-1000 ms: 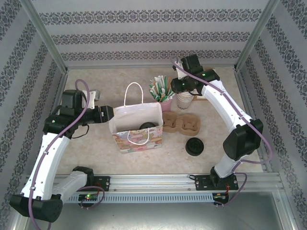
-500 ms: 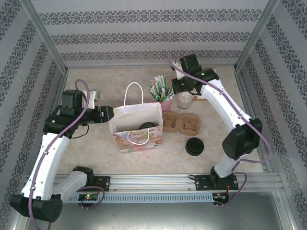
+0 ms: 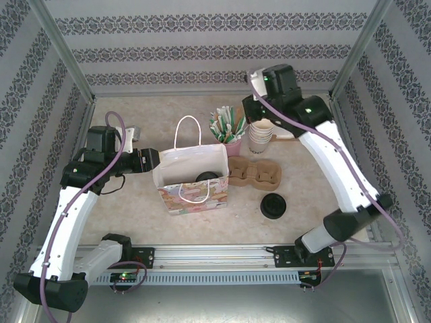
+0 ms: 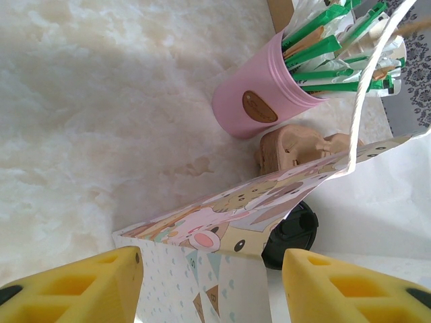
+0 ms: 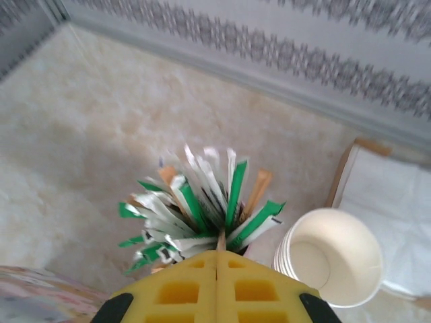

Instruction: Pack the takeout coffee

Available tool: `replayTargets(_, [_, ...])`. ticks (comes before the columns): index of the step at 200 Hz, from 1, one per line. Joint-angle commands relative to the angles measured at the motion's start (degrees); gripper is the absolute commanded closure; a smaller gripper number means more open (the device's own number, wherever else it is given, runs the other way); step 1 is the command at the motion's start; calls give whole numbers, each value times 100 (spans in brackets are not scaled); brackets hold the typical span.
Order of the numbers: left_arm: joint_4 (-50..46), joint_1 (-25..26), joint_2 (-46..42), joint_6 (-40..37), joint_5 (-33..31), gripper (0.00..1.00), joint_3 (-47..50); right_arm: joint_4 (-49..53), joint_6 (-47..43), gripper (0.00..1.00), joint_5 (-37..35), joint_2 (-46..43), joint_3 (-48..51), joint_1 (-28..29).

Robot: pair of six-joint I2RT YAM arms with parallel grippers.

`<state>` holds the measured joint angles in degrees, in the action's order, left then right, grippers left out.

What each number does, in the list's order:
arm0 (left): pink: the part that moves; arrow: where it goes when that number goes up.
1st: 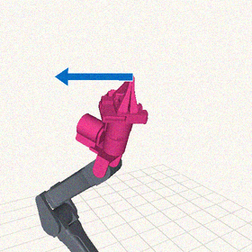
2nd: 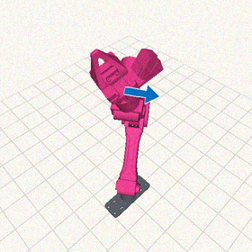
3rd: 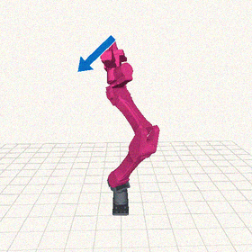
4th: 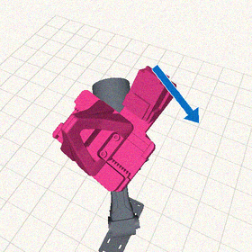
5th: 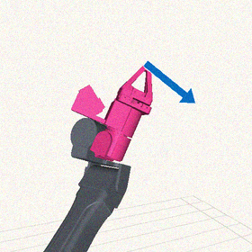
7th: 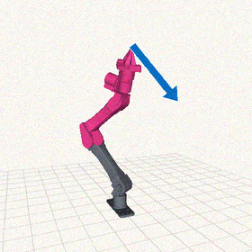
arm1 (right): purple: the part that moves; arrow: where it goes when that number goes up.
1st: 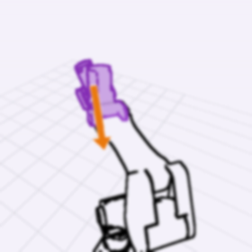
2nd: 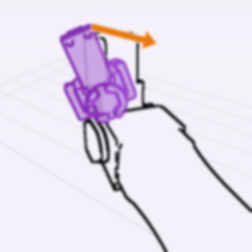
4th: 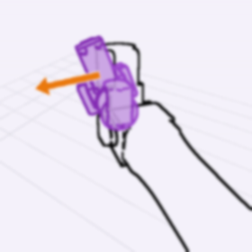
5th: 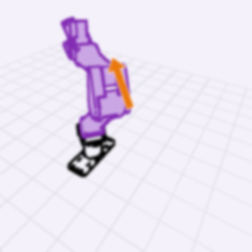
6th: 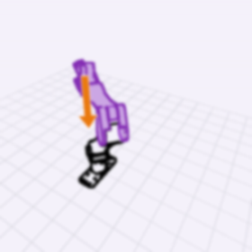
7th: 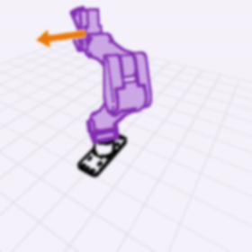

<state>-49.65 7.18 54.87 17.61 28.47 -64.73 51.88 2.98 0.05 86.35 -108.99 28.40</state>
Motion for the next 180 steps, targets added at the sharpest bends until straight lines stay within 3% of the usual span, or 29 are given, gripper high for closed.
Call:
replayTargets(1, [193,79,-54,120,121,43,34,-272,-32,100,-215,-549,-389,67])
replayTargets(42, [267,80,-71,155,125,43,104,-1176,0,100,313,-1539,-433,200])
replayTargets(93, [341,82,-65,232,158,43,133,-1382,511,100,1393,-2344,-313,322])
replayTargets(132, [351,81,-56,265,183,43,108,-1180,640,100,2278,-2662,90,490])
replayTargets(180, [245,82,-73,286,151,43,54,-248,164,100,2550,-2572,274,830])
